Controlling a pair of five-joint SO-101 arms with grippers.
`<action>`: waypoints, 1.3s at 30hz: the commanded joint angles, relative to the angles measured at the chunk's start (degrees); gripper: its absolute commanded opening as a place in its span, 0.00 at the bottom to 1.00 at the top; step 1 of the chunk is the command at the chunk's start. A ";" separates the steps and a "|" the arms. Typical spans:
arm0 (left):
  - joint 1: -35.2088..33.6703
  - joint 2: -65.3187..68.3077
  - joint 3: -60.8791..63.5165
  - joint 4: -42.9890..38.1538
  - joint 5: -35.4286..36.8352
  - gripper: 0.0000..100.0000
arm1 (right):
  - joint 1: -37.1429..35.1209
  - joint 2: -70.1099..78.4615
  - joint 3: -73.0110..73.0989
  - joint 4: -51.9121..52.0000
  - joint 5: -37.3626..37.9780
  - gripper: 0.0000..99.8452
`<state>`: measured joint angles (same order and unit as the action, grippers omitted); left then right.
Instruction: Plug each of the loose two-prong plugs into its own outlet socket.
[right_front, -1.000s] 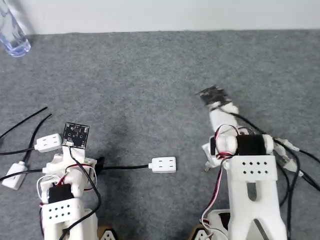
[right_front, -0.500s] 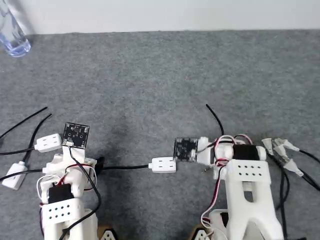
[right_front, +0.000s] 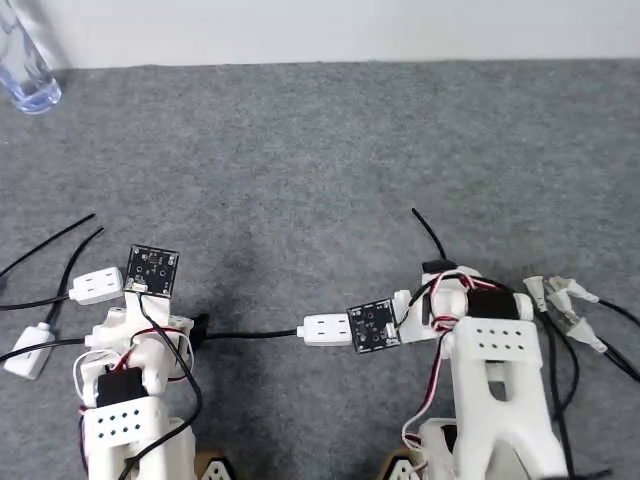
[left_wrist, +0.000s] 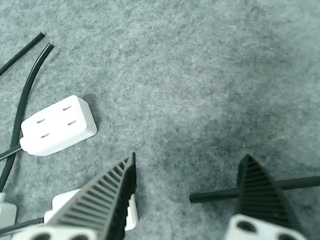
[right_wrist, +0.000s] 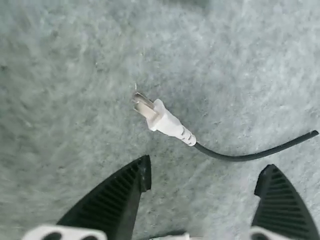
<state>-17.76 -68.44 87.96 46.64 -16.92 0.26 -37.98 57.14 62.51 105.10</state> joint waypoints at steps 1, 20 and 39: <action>0.53 0.09 -0.13 -1.41 -0.62 0.31 | -0.13 5.76 -0.79 -4.44 1.76 0.33; 0.53 0.09 -0.13 -1.41 -0.62 0.31 | -1.54 29.05 -10.46 -7.87 1.58 0.11; 0.53 0.09 -0.13 -1.41 -0.62 0.31 | -1.63 29.05 -17.76 -7.87 -11.52 0.01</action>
<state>-17.76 -68.44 87.96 46.64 -16.92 -1.05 -8.62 45.10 55.03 100.70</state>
